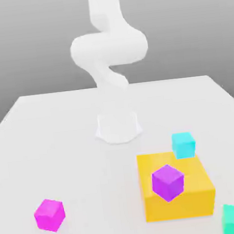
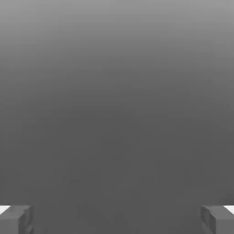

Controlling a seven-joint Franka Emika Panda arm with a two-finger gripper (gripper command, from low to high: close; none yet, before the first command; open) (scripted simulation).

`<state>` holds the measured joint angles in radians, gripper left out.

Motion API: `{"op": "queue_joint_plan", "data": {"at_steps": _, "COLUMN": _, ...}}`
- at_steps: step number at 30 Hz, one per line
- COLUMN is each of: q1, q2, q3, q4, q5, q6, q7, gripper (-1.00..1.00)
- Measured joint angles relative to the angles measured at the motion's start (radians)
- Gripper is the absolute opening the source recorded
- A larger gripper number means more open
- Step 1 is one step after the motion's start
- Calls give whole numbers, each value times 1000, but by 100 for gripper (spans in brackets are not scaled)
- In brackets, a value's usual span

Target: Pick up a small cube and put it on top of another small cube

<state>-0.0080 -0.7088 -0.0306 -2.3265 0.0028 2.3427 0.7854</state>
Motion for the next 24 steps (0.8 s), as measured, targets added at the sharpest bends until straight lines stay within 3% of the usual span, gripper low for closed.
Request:
{"op": "queue_joint_plan", "data": {"at_steps": 16, "q1": -71, "q2": 585, "q3": -195, "q4": -170, "q5": 69, "q6": 274, "q7": -130, "gripper": 0}}
{"op": "queue_joint_plan", "data": {"at_steps": 24, "q1": -164, "q2": 877, "q3": -226, "q4": -248, "q5": 128, "q6": 412, "q7": -212, "gripper": 0}}
